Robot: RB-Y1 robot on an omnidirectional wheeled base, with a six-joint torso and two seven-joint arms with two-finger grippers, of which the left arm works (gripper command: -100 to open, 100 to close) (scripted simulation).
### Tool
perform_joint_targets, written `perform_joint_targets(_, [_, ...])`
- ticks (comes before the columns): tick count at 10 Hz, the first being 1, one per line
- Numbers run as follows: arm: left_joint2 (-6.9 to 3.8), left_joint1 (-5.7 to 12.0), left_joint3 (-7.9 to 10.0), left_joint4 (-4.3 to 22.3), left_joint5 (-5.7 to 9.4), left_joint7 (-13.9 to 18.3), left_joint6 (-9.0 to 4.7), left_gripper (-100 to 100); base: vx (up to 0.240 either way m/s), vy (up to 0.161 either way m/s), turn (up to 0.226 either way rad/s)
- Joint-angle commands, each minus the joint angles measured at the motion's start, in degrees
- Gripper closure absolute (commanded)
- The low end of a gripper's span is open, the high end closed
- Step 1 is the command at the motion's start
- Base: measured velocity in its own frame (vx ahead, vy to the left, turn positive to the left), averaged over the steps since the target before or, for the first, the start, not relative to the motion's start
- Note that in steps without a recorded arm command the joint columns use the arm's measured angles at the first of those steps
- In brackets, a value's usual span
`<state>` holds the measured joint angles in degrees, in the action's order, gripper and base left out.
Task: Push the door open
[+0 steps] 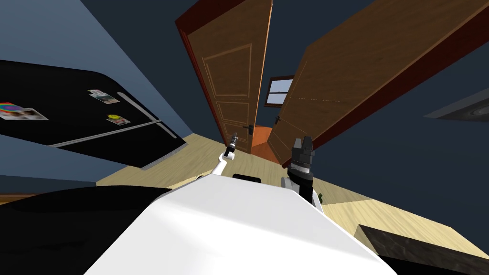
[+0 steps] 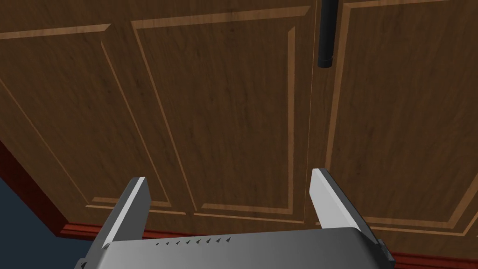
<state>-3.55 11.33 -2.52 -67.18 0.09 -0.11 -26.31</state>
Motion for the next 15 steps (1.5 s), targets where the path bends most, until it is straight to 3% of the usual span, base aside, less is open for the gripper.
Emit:
perform_joint_targets(1, [0.47,1.85,0.02,2.9,0.01,0.0,-0.07,-100,0.104,0.017,-0.013])
perform_joint_targets(7, [1.77,7.09,-0.2,12.3,0.09,0.4,0.24,-100,0.094,0.02,-0.013])
perform_joint_targets(15, [4.14,13.13,-0.45,22.8,0.18,0.8,0.59,-100,0.09,0.019,-0.011])
